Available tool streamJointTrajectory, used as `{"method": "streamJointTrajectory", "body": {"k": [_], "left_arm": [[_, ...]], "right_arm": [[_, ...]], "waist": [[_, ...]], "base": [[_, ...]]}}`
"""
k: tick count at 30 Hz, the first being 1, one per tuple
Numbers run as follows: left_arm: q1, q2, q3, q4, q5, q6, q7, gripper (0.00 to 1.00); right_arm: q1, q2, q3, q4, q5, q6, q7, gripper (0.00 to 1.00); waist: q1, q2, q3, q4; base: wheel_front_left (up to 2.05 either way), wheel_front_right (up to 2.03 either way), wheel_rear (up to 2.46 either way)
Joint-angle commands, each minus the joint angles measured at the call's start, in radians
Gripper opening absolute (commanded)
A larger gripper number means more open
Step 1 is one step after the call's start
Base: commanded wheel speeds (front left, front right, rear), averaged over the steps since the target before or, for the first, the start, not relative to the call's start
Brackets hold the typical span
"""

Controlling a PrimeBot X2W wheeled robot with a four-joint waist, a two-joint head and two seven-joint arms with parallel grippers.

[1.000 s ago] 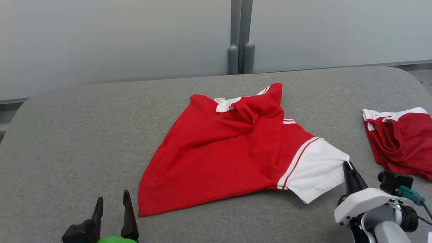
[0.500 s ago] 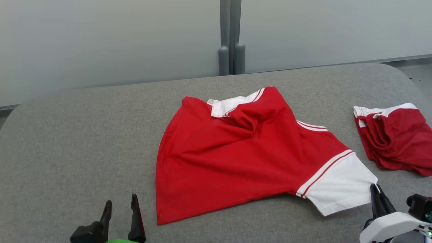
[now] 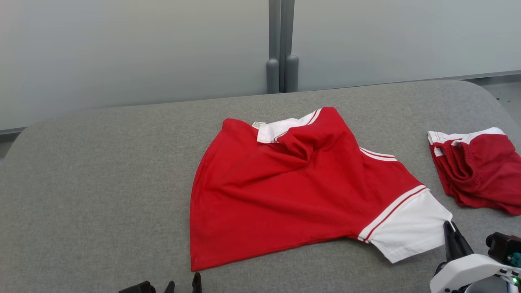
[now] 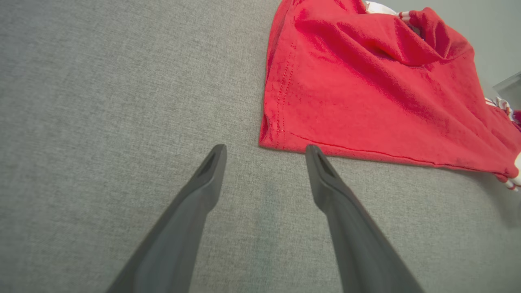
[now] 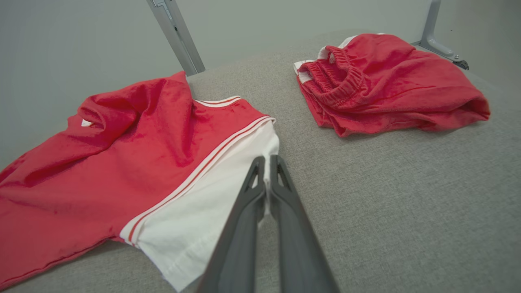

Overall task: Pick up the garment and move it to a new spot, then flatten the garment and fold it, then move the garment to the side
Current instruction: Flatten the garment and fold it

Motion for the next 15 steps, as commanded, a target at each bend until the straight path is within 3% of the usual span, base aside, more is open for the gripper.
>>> {"method": "streamJointTrajectory", "body": {"k": [1, 15], "left_arm": [[-0.016, -0.013, -0.003, 0.03, -0.025, -0.013, 0.023, 1.0], [-0.129, -0.073, 0.013, 0.221, -0.108, -0.048, 0.099, 1.0]], "right_arm": [[-0.012, -0.004, 0.005, 0.0, -0.008, 0.0, -0.004, 0.0], [-0.017, -0.004, 0.025, -0.018, -0.017, 0.0, 0.002, 0.0]], "waist": [[0.0, 0.0043, 0.0, -0.004], [0.0, 0.0043, 0.009, -0.053]], "base": [[0.0, 0.0, 0.0], [0.0, 0.0, 0.0]]}}
